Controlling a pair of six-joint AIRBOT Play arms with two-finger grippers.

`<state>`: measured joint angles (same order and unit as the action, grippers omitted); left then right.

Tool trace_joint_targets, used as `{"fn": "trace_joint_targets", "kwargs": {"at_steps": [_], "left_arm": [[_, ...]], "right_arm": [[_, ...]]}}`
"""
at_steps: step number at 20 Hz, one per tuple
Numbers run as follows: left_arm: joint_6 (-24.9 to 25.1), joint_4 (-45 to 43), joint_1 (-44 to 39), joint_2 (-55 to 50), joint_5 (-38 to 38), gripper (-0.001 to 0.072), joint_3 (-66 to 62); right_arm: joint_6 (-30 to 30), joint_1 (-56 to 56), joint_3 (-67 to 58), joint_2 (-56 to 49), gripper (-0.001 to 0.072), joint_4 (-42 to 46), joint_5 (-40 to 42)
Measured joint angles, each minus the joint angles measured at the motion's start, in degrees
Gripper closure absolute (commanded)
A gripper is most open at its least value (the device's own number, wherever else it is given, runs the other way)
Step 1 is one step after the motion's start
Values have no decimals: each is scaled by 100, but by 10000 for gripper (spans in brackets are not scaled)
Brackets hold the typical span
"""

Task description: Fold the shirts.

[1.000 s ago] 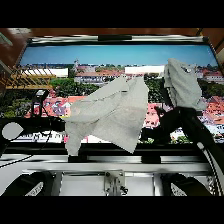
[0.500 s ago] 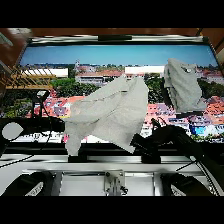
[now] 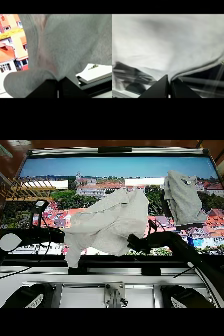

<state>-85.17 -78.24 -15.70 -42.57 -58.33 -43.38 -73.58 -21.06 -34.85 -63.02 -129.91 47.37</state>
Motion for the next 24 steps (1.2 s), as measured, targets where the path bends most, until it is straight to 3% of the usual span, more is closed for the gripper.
{"fn": "trace_joint_targets", "kwargs": {"at_steps": [3,6,11,17,21,24], "left_arm": [[238,-170,-2,63,-199,674,-955],[361,-492,-2,232,-321,673,-2769],[439,-610,0,509,37,673,-5984],[450,-452,-2,761,-291,674,-7222],[457,-1106,-2,791,-1021,674,-7029],[459,-1639,-2,791,-1497,674,-6297]], "right_arm": [[-621,-2,-1209,468,627,614,155],[-986,-7,-2894,1237,627,1749,138],[-973,-7,-5451,2310,627,2992,-699],[-848,-9,-6559,2677,627,3320,-809],[-682,-9,-6695,2439,627,3659,387],[-350,-9,-6605,1921,627,4162,1910]]}}
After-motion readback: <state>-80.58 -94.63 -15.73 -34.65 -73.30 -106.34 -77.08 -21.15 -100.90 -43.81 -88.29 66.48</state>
